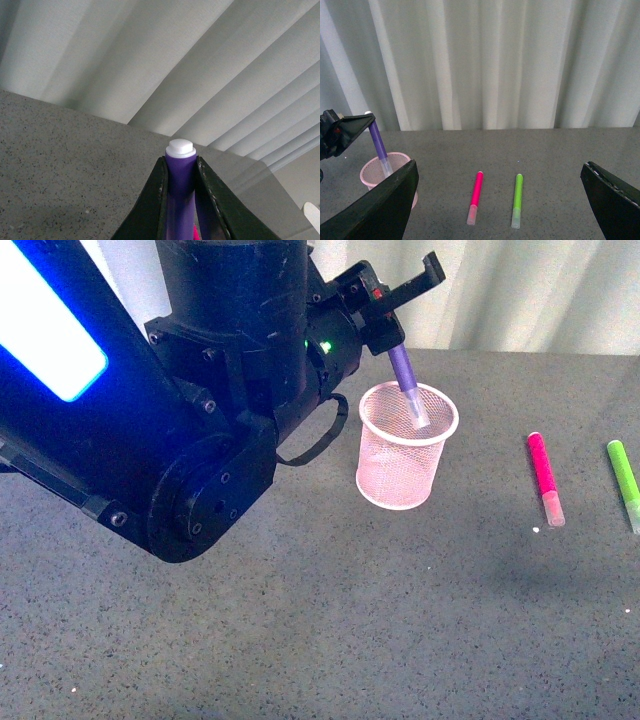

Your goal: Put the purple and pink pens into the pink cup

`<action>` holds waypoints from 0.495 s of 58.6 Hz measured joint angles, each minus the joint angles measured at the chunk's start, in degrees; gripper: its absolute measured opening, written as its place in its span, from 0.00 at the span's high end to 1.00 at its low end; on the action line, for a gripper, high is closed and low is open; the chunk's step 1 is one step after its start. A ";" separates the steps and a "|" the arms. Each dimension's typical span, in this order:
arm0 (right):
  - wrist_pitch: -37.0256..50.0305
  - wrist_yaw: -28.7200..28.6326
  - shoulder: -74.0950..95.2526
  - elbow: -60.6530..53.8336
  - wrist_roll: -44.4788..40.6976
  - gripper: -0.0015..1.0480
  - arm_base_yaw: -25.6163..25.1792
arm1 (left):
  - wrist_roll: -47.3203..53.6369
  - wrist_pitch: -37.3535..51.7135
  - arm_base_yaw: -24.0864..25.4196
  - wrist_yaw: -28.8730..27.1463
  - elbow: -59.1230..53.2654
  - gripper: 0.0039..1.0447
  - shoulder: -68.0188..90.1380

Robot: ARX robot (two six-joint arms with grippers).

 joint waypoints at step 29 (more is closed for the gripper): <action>0.00 0.00 0.00 0.00 0.00 0.07 0.00 | 0.35 -0.02 0.37 0.42 0.46 0.34 0.83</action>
